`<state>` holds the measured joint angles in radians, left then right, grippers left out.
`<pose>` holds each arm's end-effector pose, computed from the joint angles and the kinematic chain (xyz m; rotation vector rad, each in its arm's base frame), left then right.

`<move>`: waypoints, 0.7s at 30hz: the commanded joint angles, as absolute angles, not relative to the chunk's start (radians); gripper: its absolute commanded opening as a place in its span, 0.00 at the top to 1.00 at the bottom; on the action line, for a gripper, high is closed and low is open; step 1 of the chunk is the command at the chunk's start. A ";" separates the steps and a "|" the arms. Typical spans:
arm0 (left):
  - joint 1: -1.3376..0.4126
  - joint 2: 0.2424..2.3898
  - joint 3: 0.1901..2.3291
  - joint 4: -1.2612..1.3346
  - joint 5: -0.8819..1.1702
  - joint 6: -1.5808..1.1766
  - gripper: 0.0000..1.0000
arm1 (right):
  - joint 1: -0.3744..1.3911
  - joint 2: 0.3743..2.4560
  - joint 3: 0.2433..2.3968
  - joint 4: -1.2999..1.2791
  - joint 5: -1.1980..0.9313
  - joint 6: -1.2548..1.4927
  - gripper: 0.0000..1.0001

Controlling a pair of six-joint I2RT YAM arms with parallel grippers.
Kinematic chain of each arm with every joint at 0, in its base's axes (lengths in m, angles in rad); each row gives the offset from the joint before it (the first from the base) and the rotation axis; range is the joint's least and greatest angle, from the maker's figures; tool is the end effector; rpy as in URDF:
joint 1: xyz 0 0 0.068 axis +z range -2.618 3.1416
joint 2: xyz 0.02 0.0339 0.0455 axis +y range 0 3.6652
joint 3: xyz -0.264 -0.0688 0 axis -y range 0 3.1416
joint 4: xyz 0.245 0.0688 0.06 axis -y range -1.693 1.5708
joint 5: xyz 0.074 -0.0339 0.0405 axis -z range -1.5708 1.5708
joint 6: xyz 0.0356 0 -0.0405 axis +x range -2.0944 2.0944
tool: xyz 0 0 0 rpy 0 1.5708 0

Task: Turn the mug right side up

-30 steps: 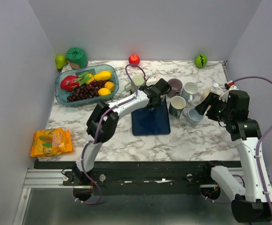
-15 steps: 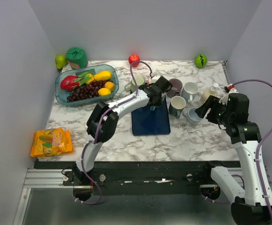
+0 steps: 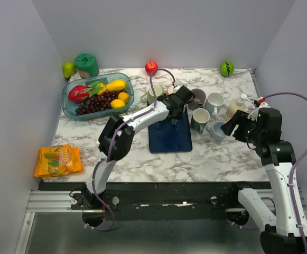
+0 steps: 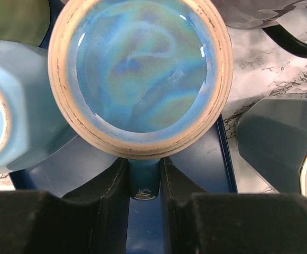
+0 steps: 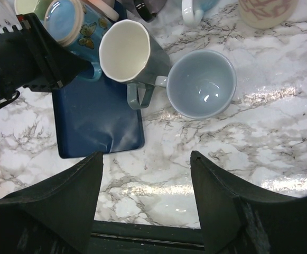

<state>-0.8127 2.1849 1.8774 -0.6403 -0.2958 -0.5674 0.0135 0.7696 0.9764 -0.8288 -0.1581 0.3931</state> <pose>0.3423 -0.3464 0.2245 0.1846 2.4667 -0.2225 0.1465 0.0076 0.3426 0.3288 2.1880 0.4007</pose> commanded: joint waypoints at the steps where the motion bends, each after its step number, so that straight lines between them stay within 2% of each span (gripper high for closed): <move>1: -0.815 2.152 1.850 -0.612 -0.230 -0.545 1.00 | 0.018 0.752 0.988 -0.873 -0.167 0.391 0.27; 11: -0.828 1.907 1.619 -0.585 -0.190 -0.581 1.00 | 0.018 0.729 0.988 -0.893 -0.348 0.426 0.26; 14: -0.827 1.807 1.515 -0.519 -0.169 -0.591 1.00 | 0.018 0.706 0.922 -0.826 -0.469 0.449 0.26; 21: -0.827 1.629 1.416 -0.505 -0.074 -0.597 1.00 | 0.023 0.632 0.778 -0.620 -0.707 0.604 0.25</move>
<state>-0.8242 1.7515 1.4254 -0.5919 -0.1524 -0.5869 0.0139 0.6708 0.8337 -0.7654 -0.5274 0.4946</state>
